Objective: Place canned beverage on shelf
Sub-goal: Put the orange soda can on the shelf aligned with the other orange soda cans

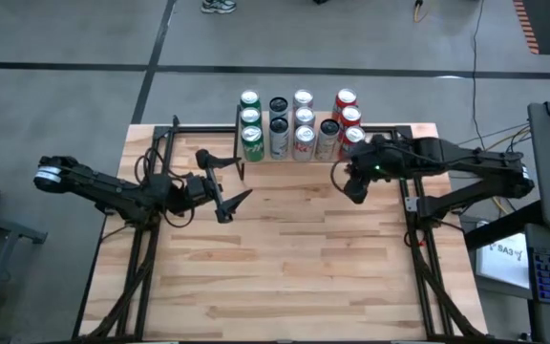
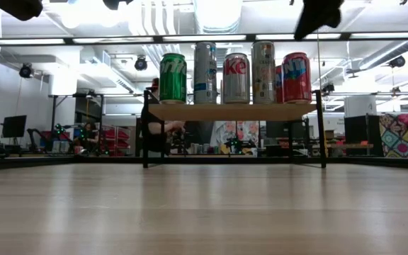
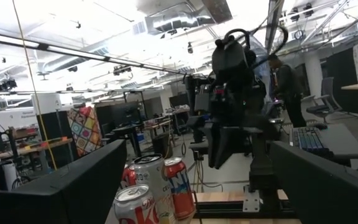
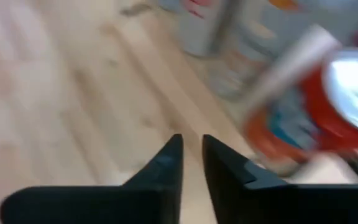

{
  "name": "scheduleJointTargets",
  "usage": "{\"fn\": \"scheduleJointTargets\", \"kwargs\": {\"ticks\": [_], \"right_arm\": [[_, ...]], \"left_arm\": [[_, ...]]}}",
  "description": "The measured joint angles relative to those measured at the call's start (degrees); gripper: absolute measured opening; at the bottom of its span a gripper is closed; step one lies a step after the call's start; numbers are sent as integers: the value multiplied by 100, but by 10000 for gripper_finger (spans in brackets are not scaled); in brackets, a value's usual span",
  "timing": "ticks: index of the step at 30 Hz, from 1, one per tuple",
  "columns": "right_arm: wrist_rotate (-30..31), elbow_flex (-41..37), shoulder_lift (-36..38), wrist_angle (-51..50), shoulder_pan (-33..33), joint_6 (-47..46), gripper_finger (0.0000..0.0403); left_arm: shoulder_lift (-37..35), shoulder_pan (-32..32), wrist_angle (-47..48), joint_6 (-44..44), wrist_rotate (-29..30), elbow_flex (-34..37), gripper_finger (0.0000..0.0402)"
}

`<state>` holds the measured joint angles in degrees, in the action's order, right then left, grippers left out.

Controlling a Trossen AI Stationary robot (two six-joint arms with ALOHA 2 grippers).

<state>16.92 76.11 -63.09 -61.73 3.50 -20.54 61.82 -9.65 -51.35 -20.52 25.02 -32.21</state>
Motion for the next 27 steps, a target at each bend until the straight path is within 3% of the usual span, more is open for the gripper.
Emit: {"fn": "scheduleJointTargets", "kwargs": {"ticks": [4, 7, 20, 27], "right_arm": [[914, 165, -56, -899, 5, -552, 15], [1315, 182, -45, -1158, 119, -971, 10], [1301, 218, -43, -1124, 802, -948, 9], [1110, 226, -45, -956, 990, -1099, 9]], "left_arm": [[2, 0, 17, -30, 2, -2, 382], [2, 0, 17, -110, 4, -2, 382], [-7, 0, 14, -838, 43, -107, 382], [-9, 4, 97, -945, 609, -113, 382]]}}
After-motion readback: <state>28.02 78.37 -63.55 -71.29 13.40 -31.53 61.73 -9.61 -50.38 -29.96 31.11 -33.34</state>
